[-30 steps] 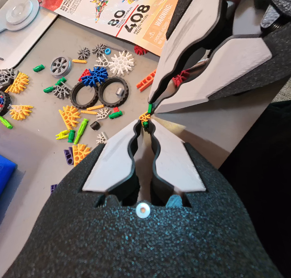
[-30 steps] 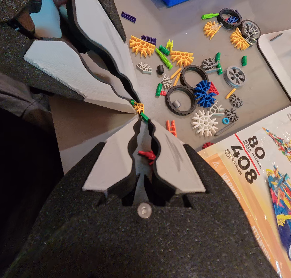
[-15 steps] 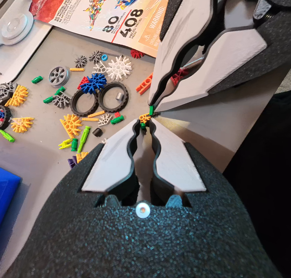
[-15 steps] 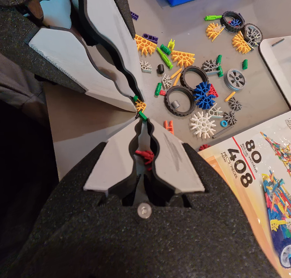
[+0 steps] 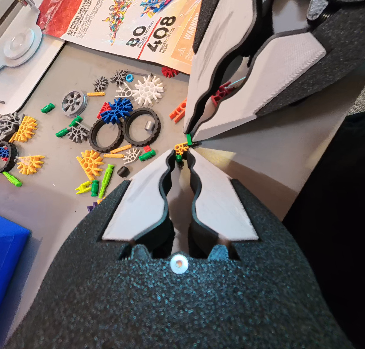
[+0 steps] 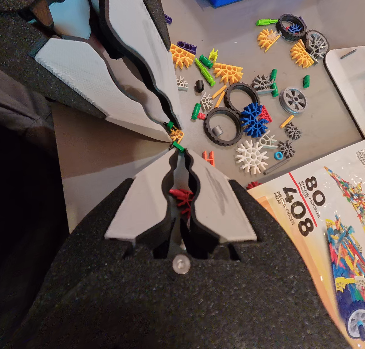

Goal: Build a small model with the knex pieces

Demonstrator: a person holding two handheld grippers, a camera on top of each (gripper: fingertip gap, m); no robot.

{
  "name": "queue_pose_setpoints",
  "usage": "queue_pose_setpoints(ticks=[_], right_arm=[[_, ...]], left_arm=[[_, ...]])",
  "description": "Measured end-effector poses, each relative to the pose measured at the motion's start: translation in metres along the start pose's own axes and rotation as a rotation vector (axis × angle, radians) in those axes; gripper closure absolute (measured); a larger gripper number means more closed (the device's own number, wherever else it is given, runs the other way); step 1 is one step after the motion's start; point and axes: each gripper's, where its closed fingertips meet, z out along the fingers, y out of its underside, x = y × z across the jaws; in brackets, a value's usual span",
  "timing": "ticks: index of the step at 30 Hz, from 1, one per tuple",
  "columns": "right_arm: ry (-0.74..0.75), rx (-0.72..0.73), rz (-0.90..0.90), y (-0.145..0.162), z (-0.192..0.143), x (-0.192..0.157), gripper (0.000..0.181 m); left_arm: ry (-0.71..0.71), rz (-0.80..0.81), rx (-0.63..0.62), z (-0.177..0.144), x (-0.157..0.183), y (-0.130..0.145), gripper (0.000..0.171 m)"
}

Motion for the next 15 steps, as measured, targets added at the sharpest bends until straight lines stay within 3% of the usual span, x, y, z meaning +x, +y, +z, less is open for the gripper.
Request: queue_pose_setpoints(ticks=[15], right_arm=[[-0.110, -0.001, 0.110, 0.0017, -0.0031, -0.0036, 0.174]], left_arm=[[-0.016, -0.001, -0.003, 0.0004, 0.0021, -0.0011, 0.162]])
